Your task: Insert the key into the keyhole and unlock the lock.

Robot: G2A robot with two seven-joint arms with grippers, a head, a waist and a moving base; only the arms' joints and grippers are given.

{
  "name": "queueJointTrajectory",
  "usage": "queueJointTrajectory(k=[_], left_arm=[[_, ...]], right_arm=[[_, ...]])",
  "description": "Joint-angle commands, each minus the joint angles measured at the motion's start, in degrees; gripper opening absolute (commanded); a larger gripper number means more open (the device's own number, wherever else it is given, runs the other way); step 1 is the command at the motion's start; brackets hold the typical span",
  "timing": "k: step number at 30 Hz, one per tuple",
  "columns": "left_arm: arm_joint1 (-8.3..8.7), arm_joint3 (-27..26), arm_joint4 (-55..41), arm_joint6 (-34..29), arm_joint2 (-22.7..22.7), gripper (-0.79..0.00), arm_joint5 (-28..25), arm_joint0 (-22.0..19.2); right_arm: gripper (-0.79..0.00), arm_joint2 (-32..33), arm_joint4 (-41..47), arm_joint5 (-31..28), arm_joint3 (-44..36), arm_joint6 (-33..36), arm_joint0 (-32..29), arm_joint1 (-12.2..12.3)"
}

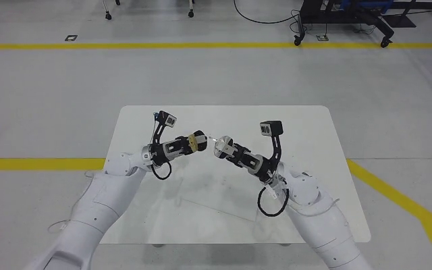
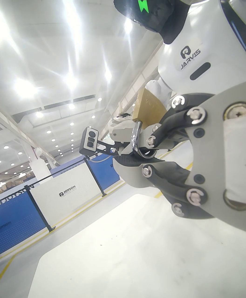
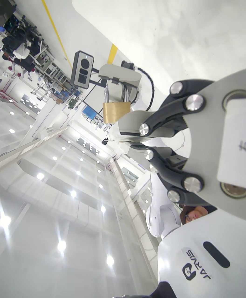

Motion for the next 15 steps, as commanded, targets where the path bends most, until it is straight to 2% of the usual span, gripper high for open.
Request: queueJointTrajectory(k=[1,13,15], left_arm=[[-0.03,0.5,0.0,-0.3,0.0,-0.785,0.3,-0.4],[0.03,0.4,1.0,0.7,0.0,-0.785,0.5,-0.1],[0.58,0.2,7.6,4.6,-0.5,-0.785,-0.2,0.3]], right_arm=[[-0.785,0.6,-2.9,1.6,-0.9,0.0,-0.2,0.2],[-0.785,0.6,-2.9,1.6,-0.9,0.0,-0.2,0.2],[-0.785,2.0,-9.4,3.1,-2.7,-1.7,0.1,0.5]])
